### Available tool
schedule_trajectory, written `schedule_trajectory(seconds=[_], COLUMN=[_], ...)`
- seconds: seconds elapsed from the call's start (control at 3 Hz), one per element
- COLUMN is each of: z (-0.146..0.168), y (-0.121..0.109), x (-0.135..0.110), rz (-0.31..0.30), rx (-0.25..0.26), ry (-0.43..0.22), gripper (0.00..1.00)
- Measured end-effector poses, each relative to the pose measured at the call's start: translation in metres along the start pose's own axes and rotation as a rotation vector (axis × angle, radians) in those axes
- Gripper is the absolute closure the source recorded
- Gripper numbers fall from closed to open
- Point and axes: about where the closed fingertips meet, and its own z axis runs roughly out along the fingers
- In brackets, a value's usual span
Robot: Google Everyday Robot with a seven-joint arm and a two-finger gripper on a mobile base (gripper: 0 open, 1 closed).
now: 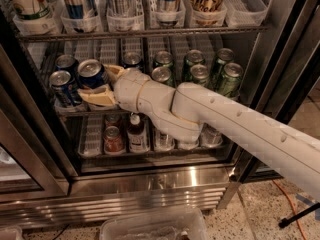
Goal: Pick pepsi can from middle shelf of fridge
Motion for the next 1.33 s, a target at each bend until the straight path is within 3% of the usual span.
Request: schedule_trajectory(seconds=[0.67,1.33], z=[-0.031,-0.09], y=[0.034,0.054], x=[0.02,0.009], rz=[0.016,0.038], rx=[-0.23,-0.427], ry=[0.001,0.018], gripper=[1.0,1.0])
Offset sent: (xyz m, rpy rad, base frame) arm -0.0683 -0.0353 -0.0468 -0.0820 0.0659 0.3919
